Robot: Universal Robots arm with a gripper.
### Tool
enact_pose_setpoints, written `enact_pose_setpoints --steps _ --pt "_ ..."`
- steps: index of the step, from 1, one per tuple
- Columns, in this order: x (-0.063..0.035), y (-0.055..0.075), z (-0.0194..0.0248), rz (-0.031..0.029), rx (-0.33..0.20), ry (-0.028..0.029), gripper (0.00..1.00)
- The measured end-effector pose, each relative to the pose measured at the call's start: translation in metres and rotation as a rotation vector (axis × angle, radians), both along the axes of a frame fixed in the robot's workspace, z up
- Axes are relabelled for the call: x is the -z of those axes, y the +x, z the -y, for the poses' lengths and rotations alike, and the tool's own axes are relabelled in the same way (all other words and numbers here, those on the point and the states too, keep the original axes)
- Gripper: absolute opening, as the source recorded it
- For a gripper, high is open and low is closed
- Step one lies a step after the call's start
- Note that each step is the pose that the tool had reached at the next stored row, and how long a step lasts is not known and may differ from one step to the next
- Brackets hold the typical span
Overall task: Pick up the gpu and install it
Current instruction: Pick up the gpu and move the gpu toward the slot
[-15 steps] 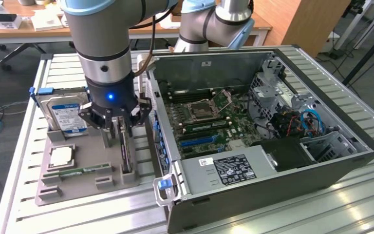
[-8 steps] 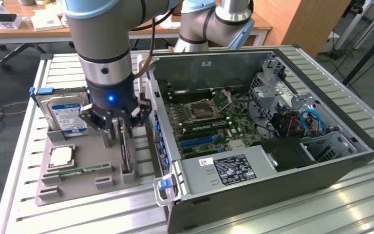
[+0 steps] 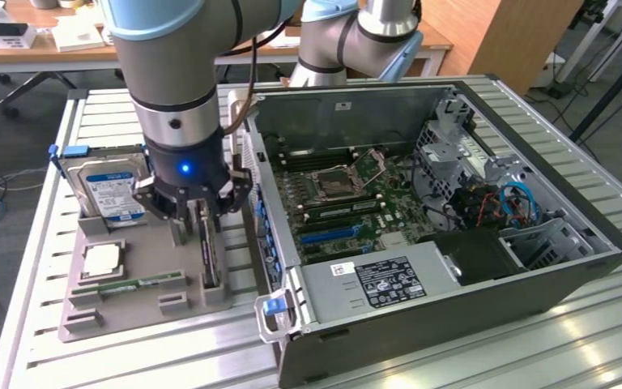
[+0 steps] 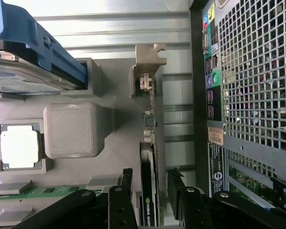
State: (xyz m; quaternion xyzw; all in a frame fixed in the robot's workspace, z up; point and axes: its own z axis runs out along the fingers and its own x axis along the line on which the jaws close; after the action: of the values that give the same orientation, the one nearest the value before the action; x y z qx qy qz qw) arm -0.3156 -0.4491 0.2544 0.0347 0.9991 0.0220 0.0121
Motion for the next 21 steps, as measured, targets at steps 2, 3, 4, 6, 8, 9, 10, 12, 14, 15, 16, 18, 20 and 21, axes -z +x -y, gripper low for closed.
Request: enact_pose_setpoints --steps 2,3,4,6,8,9,10,12,14,15,16,18,20,21 --pt "0.0014 0.0000 0.0000 0.0000 0.000 0.0000 0.43" --pt "0.0019 0.0000 0.0000 0.0000 0.000 0.0000 0.43" --pt "0.0025 0.0000 0.0000 0.0001 0.000 0.0001 0.43" --pt "0.0035 0.0000 0.0000 0.0000 0.000 0.0000 0.43" --pt "0.0043 0.0000 0.0000 -0.0001 0.000 -0.0001 0.43" --pt "0.0044 0.0000 0.0000 -0.0002 -0.001 -0.0002 0.43" --pt "0.0046 0.0000 0.0000 -0.0002 -0.002 -0.0002 0.43" --pt "0.0049 0.0000 0.0000 0.0000 -0.007 -0.0001 0.43" --pt "0.0050 -0.0001 0.0000 0.0000 -0.013 0.0000 0.43" --pt "0.0051 0.0000 0.0000 0.0000 -0.016 0.0000 0.43" --pt "0.0051 0.0000 0.0000 0.0001 -0.019 0.0000 0.43" --pt "0.0053 0.0000 0.0000 0.0000 -0.027 0.0000 0.43" --pt "0.0054 0.0000 0.0000 0.0001 -0.034 0.0000 0.43" --pt "0.0055 0.0000 0.0000 0.0001 -0.039 0.0000 0.43"
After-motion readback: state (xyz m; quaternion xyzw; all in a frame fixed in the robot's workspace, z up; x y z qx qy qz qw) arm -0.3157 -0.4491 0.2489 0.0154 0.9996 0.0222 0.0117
